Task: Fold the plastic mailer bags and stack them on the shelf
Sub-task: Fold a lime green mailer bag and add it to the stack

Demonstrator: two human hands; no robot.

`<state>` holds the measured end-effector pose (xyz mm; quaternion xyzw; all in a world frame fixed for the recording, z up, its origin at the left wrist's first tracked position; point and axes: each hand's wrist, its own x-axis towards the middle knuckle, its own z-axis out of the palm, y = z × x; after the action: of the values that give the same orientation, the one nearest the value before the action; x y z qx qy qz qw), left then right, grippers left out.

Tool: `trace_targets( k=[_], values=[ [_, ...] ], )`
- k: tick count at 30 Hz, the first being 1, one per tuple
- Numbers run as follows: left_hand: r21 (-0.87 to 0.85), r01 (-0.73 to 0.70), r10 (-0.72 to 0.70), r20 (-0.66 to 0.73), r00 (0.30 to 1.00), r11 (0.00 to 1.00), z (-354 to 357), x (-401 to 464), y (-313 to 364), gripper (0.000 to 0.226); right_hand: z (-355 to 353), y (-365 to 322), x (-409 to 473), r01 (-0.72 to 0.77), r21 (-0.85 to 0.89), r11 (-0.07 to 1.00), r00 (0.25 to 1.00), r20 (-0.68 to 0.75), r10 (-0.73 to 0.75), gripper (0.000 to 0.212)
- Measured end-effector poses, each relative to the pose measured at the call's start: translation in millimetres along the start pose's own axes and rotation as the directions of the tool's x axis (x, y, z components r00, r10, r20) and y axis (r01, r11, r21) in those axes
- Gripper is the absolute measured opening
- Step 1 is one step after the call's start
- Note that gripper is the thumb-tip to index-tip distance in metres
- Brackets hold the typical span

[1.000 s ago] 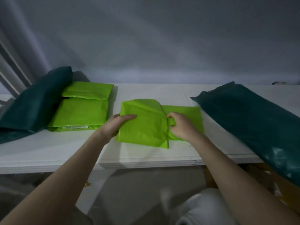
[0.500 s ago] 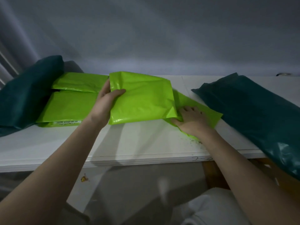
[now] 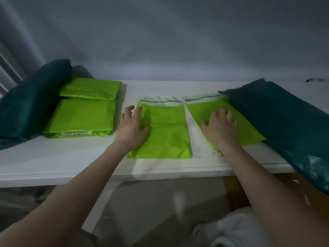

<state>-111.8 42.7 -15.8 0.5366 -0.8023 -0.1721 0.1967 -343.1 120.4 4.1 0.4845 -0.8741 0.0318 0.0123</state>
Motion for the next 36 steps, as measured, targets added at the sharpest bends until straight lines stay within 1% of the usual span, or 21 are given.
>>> trace_targets(
  k=[2, 4, 6, 8, 11, 13, 14, 16, 18, 20, 21, 22, 23, 24, 25, 26, 27, 29, 31, 33, 36],
  values=[
    [0.029, -0.089, 0.09, -0.028, 0.996, 0.996, -2.0, -2.0, -0.5, 0.054, -6.9, -17.4, -3.7, 0.083, 0.067, 0.994, 0.995, -0.056, -0.079, 0.046],
    [0.021, -0.151, 0.151, -0.004, 0.989, 0.988, -5.6, -5.4, -0.5, 0.044, -11.8, -38.8, -11.6, 0.167, 0.158, 0.973, 0.985, -0.071, -0.157, 0.042],
    [0.027, -0.212, 0.211, 0.025, 0.977, 0.977, -7.3, -9.3, -1.3, 0.056, -8.5, -60.1, -25.7, 0.276, 0.245, 0.929, 0.961, -0.079, -0.265, 0.042],
    [0.048, -0.253, 0.25, 0.058, 0.966, 0.966, -4.5, -14.2, -2.4, 0.063, 2.4, -77.2, -42.4, 0.381, 0.289, 0.878, 0.924, -0.088, -0.372, 0.048],
    [0.099, -0.323, 0.308, 0.137, 0.941, 0.941, 8.2, -21.7, -12.8, 0.068, 21.8, -87.4, -58.7, 0.447, 0.277, 0.851, 0.886, -0.006, -0.464, 0.052],
    [0.143, -0.362, 0.318, 0.26, 0.912, 0.921, 16.8, -25.1, -21.8, 0.067, 31.9, -83.5, -61.0, 0.462, 0.269, 0.845, 0.871, 0.042, -0.489, 0.054],
    [0.164, -0.383, 0.324, 0.3, 0.897, 0.909, 22.8, -25.3, -28.4, 0.064, 35.3, -81.3, -60.9, 0.455, 0.279, 0.845, 0.868, 0.072, -0.491, 0.054],
    [0.22, -0.407, 0.334, 0.303, 0.892, 0.887, 23.7, -27.9, -27.9, 0.061, 37.8, -78.9, -61.8, 0.419, 0.316, 0.851, 0.871, 0.124, -0.475, 0.056],
    [0.222, -0.39, 0.316, 0.307, 0.898, 0.893, 15.1, -31.6, -19.0, 0.066, 38.3, -79.1, -61.5, 0.386, 0.341, 0.857, 0.877, 0.154, -0.456, 0.057],
    [0.169, -0.386, 0.299, 0.388, 0.872, 0.907, 11.2, -31.1, -18.3, 0.062, 37.0, -80.1, -60.0, 0.375, 0.344, 0.861, 0.875, 0.174, -0.451, 0.058],
    [0.169, -0.402, 0.301, 0.424, 0.854, 0.9, 13.6, -29.2, -22.1, 0.055, 36.2, -79.9, -59.5, 0.373, 0.334, 0.865, 0.877, 0.178, -0.447, 0.059],
    [0.191, -0.419, 0.31, 0.426, 0.85, 0.887, 14.4, -28.3, -23.2, 0.053, 35.5, -79.2, -58.8, 0.369, 0.32, 0.872, 0.88, 0.181, -0.439, 0.06],
    [0.244, -0.412, 0.279, 0.439, 0.854, 0.878, 14.9, -27.7, -22.2, 0.063, 34.7, -78.2, -58.4, 0.364, 0.307, 0.879, 0.884, 0.182, -0.43, 0.061],
    [0.308, -0.414, 0.253, 0.448, 0.857, 0.857, 16.7, -28.1, -20.9, 0.08, 33.7, -77.4, -58.0, 0.362, 0.298, 0.883, 0.887, 0.181, -0.424, 0.062],
    [0.364, -0.425, 0.283, 0.383, 0.879, 0.829, 19.3, -28.5, -21.8, 0.094, 32.9, -76.7, -57.9, 0.363, 0.292, 0.885, 0.888, 0.18, -0.423, 0.062],
    [0.36, -0.358, 0.226, 0.359, 0.906, 0.862, 22.4, -29.6, -24.1, 0.1, 32.5, -75.8, -57.3, 0.364, 0.286, 0.886, 0.888, 0.179, -0.423, 0.064],
    [0.331, -0.285, 0.174, 0.327, 0.929, 0.9, 24.1, -31.4, -23.5, 0.098, 32.2, -74.7, -56.3, 0.363, 0.283, 0.888, 0.891, 0.175, -0.42, 0.066],
    [0.276, -0.196, 0.119, 0.272, 0.955, 0.941, 24.1, -34.1, -19.3, 0.088, 32.8, -72.2, -53.8, 0.354, 0.279, 0.893, 0.898, 0.164, -0.408, 0.071],
    [0.215, -0.107, 0.056, 0.231, 0.971, 0.971, 19.3, -36.0, -14.3, 0.072, 34.5, -70.6, -53.6, 0.361, 0.261, 0.895, 0.901, 0.151, -0.407, 0.072],
    [0.201, -0.066, 0.024, 0.205, 0.979, 0.977, 17.7, -38.5, -12.3, 0.069, 35.0, -70.8, -55.2, 0.373, 0.256, 0.892, 0.9, 0.136, -0.415, 0.071],
    [0.192, -0.063, 0.021, 0.217, 0.976, 0.979, 15.3, -39.8, -10.2, 0.078, 34.3, -70.8, -54.4, 0.37, 0.264, 0.891, 0.894, 0.159, -0.419, 0.068]
  ],
)
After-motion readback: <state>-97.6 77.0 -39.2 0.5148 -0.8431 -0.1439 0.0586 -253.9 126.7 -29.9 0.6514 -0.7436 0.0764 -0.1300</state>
